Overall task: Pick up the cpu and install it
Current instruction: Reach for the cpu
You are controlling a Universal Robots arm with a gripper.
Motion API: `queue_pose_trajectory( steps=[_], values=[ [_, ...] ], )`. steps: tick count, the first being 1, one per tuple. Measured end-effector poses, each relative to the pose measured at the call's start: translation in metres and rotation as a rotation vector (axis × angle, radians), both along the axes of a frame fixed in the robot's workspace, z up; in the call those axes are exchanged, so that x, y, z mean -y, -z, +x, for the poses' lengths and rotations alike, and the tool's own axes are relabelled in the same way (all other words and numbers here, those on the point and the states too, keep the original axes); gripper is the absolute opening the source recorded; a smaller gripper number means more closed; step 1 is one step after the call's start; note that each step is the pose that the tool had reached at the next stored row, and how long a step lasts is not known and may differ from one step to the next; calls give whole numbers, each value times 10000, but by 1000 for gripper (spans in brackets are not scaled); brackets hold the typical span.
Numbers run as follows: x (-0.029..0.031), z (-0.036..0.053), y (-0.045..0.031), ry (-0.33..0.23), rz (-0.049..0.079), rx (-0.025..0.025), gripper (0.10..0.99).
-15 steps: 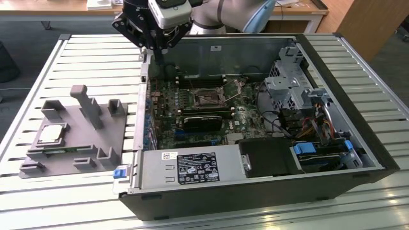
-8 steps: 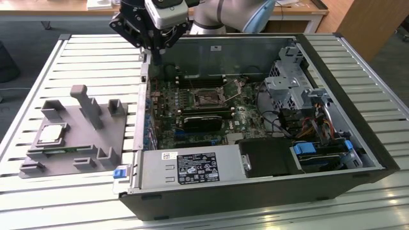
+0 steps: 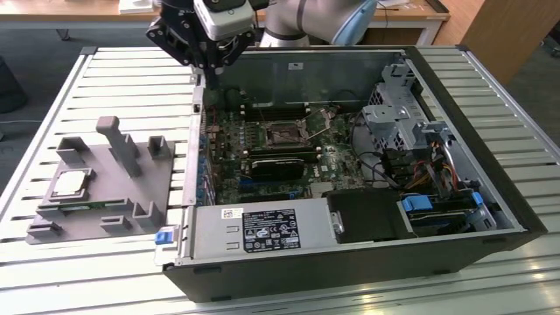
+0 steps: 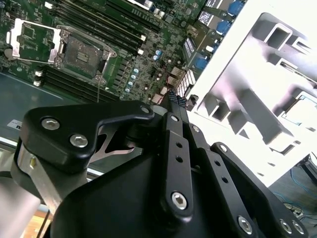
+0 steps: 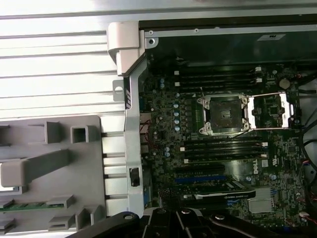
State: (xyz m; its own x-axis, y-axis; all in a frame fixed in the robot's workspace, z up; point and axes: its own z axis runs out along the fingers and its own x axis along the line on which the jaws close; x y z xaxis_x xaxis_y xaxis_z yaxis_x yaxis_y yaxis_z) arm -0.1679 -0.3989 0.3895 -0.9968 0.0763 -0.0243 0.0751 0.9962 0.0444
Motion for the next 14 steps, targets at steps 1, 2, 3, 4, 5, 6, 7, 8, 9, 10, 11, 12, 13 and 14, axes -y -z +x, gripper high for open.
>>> queue_pose_trajectory(
  steps=[1,2,3,4,5,6,7,8,9,10,11,12,13,14],
  values=[
    [0,-6,0,0,-1,-1,106],
    [0,-12,1,0,0,0,106],
    [0,-16,1,0,0,0,106],
    [0,-21,2,0,0,0,106],
    [0,-26,2,0,-1,-2,106],
    [0,-31,2,0,-1,-2,106],
    [0,-38,3,0,-1,-1,106],
    [0,-45,4,-1,-1,-2,106],
    [0,-52,5,0,0,-1,106],
    [0,-59,6,0,0,-2,106],
    [0,-65,6,0,-1,-2,106],
    [0,-71,7,0,0,-2,106],
    [0,-78,8,0,-1,-3,106],
    [0,-84,9,0,0,-2,106]
  ],
)
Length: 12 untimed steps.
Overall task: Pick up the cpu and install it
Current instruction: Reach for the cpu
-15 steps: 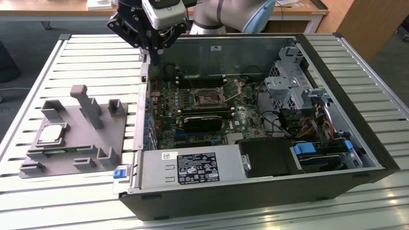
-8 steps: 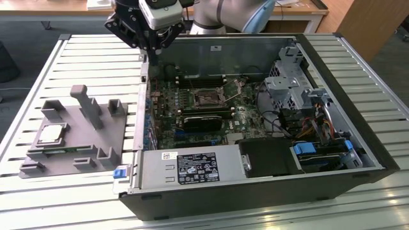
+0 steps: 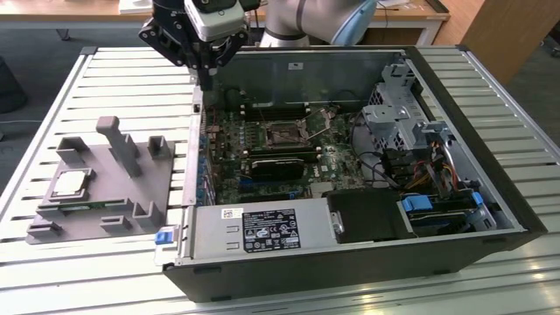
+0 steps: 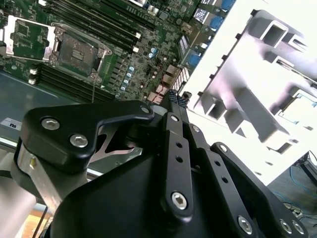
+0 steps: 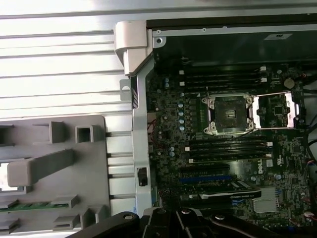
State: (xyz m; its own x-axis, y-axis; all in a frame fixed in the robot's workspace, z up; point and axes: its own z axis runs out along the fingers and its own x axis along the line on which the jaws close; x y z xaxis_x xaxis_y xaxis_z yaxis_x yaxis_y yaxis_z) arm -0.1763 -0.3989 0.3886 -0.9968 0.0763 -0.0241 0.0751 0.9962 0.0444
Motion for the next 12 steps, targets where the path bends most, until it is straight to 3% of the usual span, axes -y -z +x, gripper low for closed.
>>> queue_pose_trajectory(
  steps=[12],
  values=[
    [0,-76,10,0,-1,-8,106]
  ],
)
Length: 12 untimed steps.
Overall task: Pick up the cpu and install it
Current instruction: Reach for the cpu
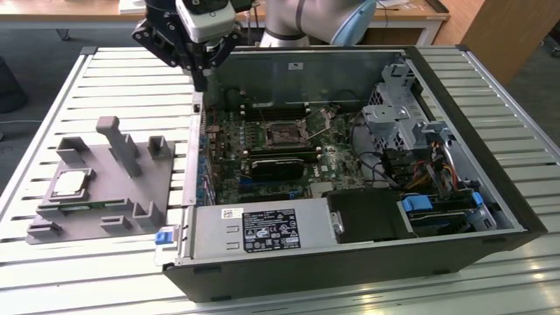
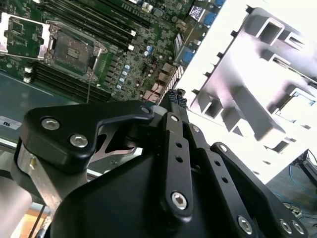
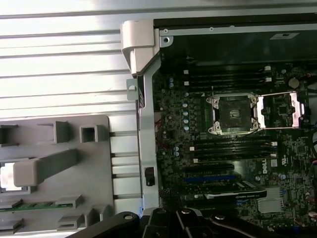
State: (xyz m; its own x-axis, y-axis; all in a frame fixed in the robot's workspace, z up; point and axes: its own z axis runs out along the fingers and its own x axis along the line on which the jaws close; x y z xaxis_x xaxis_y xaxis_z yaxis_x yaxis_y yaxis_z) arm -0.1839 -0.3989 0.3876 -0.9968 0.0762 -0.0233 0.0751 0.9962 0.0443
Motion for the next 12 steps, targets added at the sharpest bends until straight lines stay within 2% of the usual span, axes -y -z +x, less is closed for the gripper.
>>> queue_pose_trajectory(
  steps=[12],
  values=[
    [0,-72,11,0,0,-10,106]
  ],
)
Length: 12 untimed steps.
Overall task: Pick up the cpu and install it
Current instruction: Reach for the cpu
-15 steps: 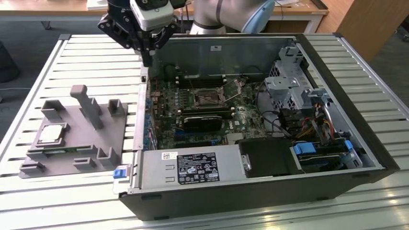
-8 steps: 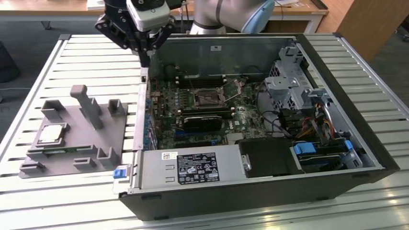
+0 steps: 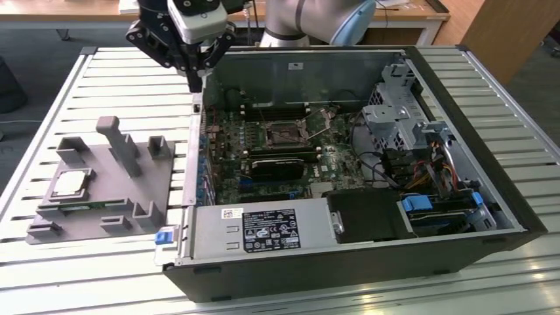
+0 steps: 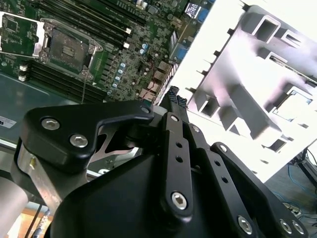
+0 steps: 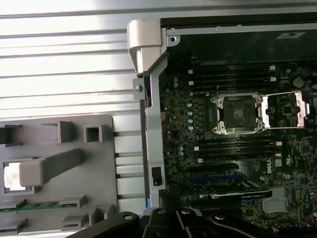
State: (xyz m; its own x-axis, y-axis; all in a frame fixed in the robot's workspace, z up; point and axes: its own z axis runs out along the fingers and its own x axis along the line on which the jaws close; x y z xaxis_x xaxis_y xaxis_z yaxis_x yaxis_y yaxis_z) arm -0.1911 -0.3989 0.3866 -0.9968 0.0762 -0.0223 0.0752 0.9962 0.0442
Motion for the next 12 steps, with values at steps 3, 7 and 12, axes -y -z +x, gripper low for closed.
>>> queue_pose_trajectory(
  steps=[3,7,12],
  values=[
    [0,-18,2,0,0,-2,106],
    [0,-48,6,0,0,-3,106],
    [0,-91,9,0,-1,-5,106]
  ],
)
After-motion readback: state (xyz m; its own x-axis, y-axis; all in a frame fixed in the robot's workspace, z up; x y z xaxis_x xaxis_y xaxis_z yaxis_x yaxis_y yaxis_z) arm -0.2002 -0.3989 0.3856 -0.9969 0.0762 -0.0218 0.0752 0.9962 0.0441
